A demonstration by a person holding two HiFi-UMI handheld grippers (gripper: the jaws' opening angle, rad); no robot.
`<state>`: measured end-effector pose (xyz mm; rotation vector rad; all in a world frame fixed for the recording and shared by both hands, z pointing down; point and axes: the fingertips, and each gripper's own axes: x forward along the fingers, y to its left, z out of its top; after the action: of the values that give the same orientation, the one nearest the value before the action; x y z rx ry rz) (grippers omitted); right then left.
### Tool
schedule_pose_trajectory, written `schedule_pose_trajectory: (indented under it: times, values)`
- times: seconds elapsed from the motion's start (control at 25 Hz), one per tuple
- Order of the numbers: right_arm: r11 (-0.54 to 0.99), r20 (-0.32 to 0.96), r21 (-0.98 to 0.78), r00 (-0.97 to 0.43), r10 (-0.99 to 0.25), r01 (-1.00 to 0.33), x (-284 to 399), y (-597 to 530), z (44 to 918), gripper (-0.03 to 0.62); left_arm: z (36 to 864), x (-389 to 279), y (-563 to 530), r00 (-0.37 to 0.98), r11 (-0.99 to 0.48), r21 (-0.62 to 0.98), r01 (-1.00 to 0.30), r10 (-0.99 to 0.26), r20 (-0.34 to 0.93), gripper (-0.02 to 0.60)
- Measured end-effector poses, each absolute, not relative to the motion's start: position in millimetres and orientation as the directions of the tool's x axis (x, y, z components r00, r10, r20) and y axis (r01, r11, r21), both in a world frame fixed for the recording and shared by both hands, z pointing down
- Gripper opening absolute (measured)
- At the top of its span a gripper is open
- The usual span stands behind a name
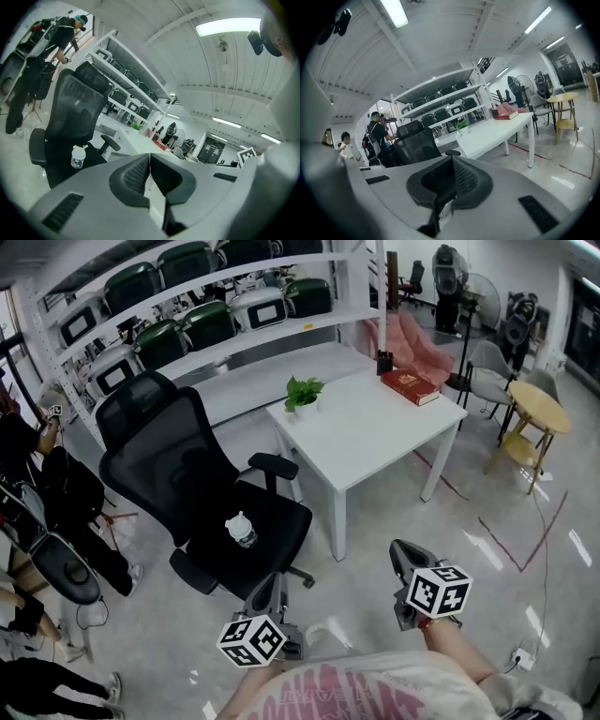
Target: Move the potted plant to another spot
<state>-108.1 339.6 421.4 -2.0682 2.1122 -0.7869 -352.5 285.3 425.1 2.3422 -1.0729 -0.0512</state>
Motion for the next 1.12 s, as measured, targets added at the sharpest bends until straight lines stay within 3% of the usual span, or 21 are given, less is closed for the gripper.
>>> schedule_pose_trajectory:
  times: [0.4,1.12]
  values:
    - [-0.091,0.332,-0.441,-0.068,-0.941,-0.893,-61,274,444,0.012,429,-328,213,0.658,-0.514,0.469,-0.718,-0.72,0.219,0.025]
    - [-0.081,0.414,-0.405,-0.103,-0.904,-0.911,38,36,460,0.012,452,-205,-38,0.676,-0.496,0.507,-0.705,-0.685,0.271,0.025]
